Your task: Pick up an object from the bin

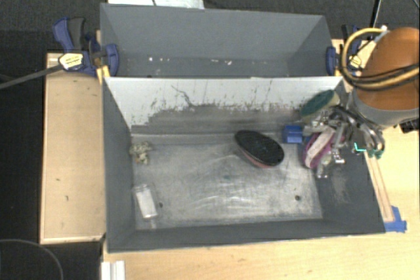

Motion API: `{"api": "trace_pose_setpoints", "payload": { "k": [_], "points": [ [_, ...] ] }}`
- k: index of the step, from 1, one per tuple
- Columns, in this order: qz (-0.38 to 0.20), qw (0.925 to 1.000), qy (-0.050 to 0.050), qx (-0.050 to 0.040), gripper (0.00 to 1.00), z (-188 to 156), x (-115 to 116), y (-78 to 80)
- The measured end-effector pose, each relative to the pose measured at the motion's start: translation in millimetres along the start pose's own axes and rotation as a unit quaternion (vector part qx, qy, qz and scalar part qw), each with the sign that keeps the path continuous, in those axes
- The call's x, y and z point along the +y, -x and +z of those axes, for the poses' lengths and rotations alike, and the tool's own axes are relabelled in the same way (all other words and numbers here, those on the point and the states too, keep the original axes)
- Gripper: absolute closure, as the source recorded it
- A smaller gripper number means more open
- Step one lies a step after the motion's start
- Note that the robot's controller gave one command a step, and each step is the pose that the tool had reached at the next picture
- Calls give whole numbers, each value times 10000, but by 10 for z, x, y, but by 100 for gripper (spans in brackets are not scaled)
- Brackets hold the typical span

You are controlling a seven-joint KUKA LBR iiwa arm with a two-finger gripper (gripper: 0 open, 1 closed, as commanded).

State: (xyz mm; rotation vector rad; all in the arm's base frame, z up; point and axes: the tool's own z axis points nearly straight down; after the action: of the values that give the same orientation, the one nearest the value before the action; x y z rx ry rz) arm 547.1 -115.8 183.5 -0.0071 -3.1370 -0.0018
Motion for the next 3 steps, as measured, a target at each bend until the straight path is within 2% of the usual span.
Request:
{"api": "trace_pose_setpoints", "payload": {
  "k": [1,2,3],
  "points": [
    [-1362,9907,-13,-58,0,1108,196,353],
    [-677,9977,-14,-78,0,1089,769,321],
    [-687,9976,-19,-92,100,1079,752,330]
  ]
}}
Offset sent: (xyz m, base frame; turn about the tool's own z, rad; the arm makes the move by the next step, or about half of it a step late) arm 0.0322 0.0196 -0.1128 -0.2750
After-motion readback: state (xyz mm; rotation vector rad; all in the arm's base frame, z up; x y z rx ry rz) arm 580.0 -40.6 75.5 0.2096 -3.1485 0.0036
